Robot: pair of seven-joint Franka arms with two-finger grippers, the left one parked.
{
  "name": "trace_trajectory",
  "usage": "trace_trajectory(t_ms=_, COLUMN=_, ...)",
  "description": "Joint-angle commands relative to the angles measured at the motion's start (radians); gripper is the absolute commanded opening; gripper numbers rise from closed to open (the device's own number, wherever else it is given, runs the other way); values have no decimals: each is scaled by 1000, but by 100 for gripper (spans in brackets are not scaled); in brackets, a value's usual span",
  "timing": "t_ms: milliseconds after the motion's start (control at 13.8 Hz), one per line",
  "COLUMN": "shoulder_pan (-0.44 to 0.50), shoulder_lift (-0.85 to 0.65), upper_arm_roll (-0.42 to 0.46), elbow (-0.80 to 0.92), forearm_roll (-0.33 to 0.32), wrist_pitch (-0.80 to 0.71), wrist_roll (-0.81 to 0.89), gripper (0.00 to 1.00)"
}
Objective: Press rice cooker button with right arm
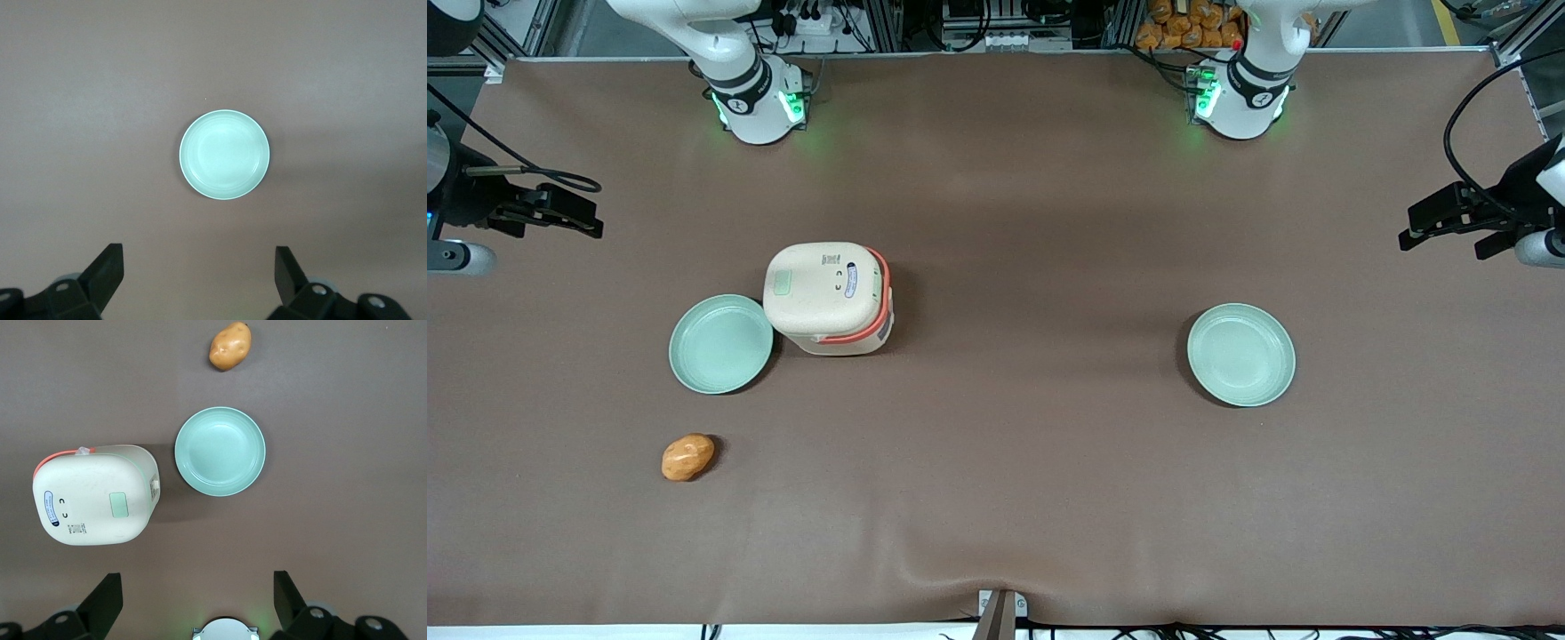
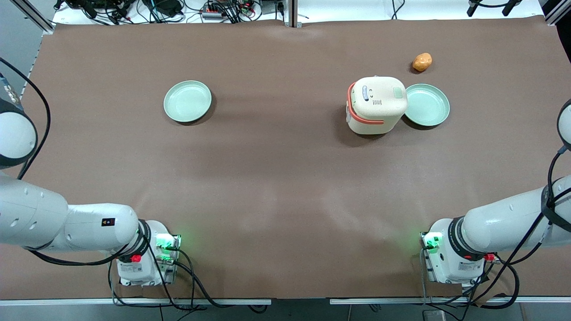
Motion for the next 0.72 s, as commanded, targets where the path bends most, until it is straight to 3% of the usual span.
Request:
trace_trajectory(t_ms=0, shoulder_pan=11, shoulder_lift=-9, upper_arm_roll=-8, elbow=8, forearm_roll=-17, wrist_pitch=-14, wrist_roll=16, gripper=100)
trace_trajectory(t_ms=651, shoulder_pan=5, shoulder_lift=1, upper_arm_roll=-8, elbow=14, forearm_roll=-20, wrist_pitch=-14, wrist_roll=9, gripper=100)
